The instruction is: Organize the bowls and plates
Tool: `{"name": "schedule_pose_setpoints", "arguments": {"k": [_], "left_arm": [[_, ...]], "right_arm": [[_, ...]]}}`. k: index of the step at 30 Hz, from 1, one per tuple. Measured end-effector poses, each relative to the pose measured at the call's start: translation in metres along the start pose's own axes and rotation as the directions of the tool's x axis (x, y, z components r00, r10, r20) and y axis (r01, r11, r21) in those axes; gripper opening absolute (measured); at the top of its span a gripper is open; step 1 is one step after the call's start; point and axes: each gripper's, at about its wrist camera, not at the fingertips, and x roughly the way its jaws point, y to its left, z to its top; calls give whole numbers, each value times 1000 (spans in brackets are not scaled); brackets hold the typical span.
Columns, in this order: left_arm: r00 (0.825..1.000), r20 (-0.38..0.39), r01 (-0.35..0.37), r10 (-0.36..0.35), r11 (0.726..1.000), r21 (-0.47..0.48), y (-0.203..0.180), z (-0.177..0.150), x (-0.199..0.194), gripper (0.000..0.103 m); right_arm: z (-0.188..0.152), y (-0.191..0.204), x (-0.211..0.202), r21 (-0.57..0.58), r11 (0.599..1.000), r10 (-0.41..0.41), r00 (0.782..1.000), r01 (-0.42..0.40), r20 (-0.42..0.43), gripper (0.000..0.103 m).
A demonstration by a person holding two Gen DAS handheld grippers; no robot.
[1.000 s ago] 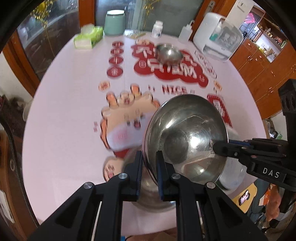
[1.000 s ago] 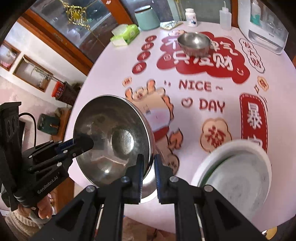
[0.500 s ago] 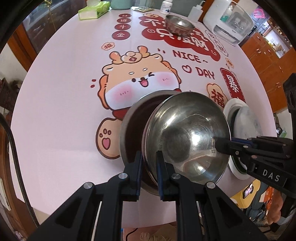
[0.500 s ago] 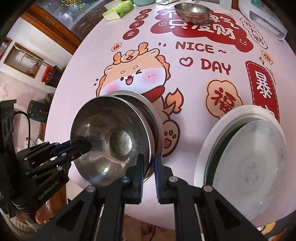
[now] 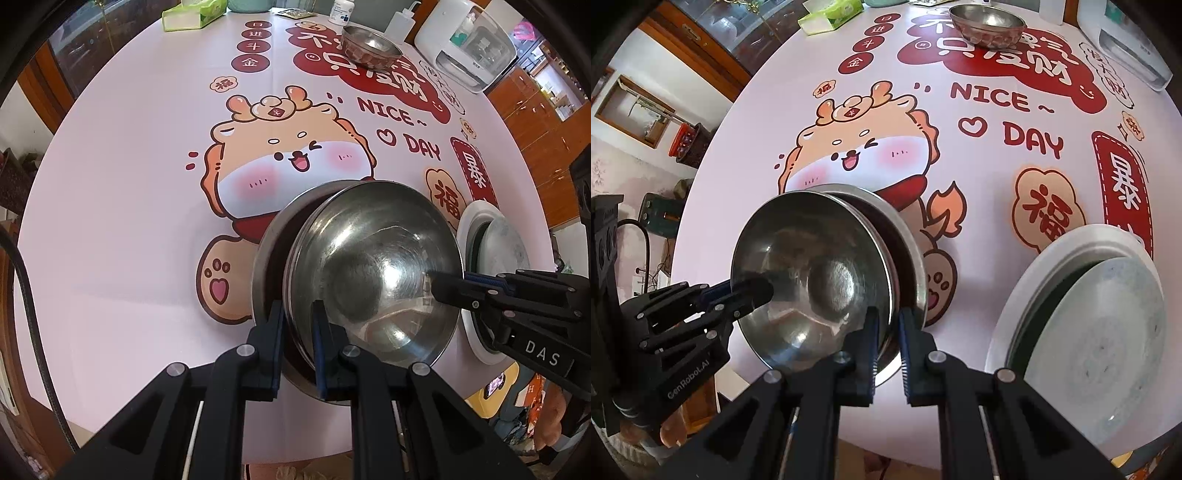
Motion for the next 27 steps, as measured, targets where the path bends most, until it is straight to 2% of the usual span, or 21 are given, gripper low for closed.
{"name": "schedule_pose_setpoints", "arguments": {"k": [8, 13, 14, 15, 16, 18, 27], "left_arm": [[1000, -6, 6, -6, 1000, 5, -2, 1, 0, 16], [1000, 3, 5, -5, 1000, 15, -5, 2, -6, 25], [1000, 12, -4, 3, 1000, 20, -5, 2, -8, 28], [1000, 23, -19, 18, 1000, 24, -6, 2, -11, 39], [999, 33, -41, 40, 999, 26, -5, 3, -13, 59], [994, 70, -86, 84, 996, 27, -3, 3, -19, 69], [993, 65, -103, 103, 995, -11, 9, 1, -23, 69]], "right_arm": [[0, 1, 1, 5, 1000, -4, 1000, 4, -4, 11], [-1, 1, -3, -3, 1000, -17, 1000, 17, 7, 13], [-2, 2, -4, -6, 1000, -30, 999, 30, 11, 17], [-2, 2, -5, -9, 999, -43, 999, 43, 18, 22], [-2, 1, -6, -10, 999, -47, 999, 47, 22, 24], [-3, 0, -7, -9, 999, -44, 999, 45, 28, 27], [-7, 0, -10, -9, 999, -40, 999, 40, 33, 27]]}}
